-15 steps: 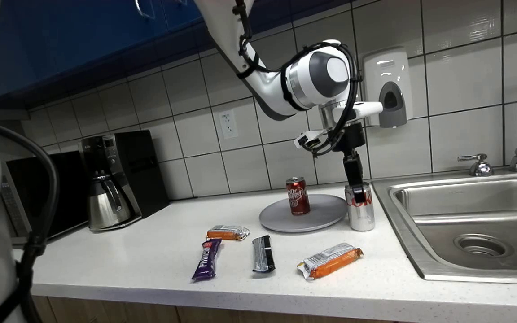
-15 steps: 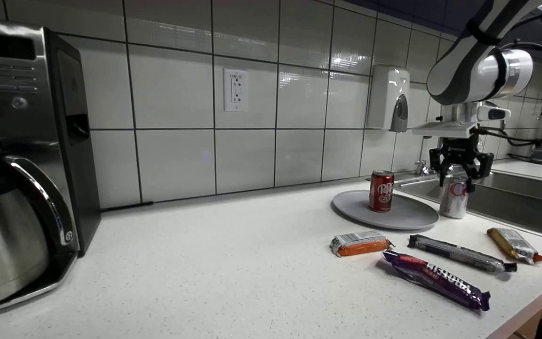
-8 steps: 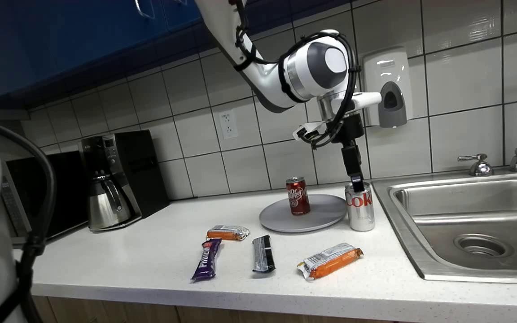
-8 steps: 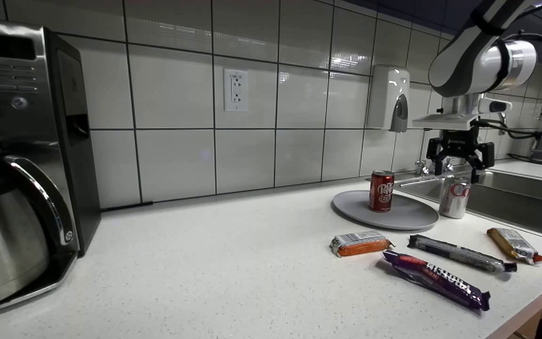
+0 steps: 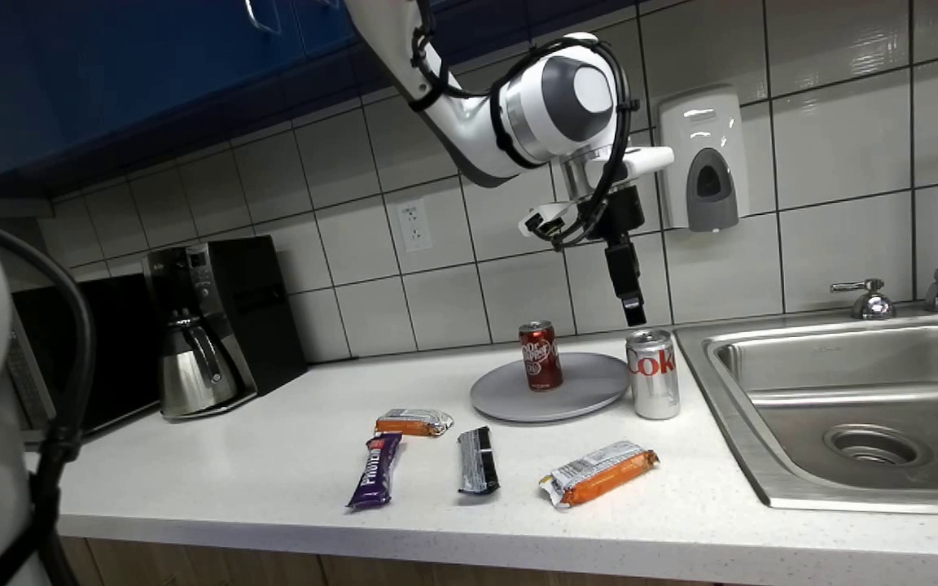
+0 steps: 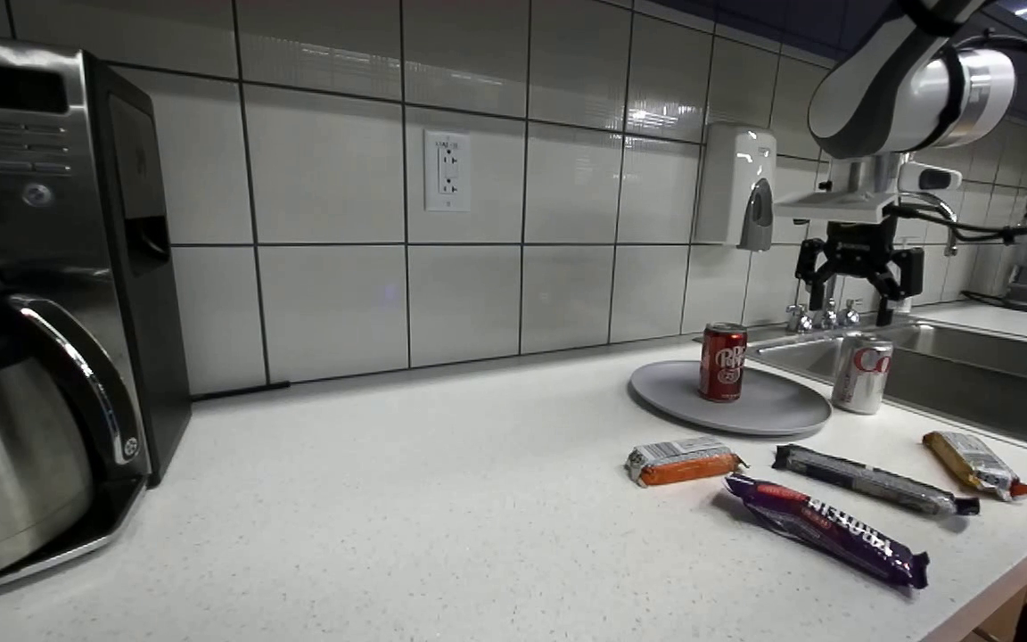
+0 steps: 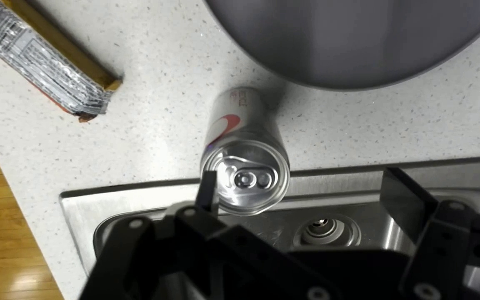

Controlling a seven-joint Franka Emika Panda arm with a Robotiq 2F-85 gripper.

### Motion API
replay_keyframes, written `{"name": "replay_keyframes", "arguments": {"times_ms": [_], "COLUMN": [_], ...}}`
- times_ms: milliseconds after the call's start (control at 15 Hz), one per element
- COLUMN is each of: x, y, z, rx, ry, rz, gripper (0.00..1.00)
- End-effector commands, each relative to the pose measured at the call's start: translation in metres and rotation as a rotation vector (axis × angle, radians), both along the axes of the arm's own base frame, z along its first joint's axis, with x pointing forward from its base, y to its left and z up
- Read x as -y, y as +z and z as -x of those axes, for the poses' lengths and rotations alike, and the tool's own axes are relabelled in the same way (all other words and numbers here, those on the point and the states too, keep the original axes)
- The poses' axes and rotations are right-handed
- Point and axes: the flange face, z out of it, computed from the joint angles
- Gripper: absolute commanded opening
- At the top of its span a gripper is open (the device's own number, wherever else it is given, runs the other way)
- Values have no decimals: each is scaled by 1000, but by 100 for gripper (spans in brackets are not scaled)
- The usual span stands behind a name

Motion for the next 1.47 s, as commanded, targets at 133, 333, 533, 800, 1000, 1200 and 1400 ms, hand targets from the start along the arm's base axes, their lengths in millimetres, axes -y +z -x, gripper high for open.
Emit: {"name": "replay_keyframes", "arguments": {"times_ms": [133, 333, 533, 800, 1000, 1200, 1400], "x": [-30, -47, -64, -85, -100, -108, -114], "y": [7, 4, -3, -13, -20, -26, -32], "z": [-12, -22, -30, -42, -53, -61, -68], "rx": [23, 28, 29, 37, 54, 64, 71], "ry": [33, 64, 92, 104, 111, 118, 121], "rz": [-17, -27, -38, -71, -97, -109, -117], "gripper": [100, 100, 100, 100, 100, 100, 100]}}
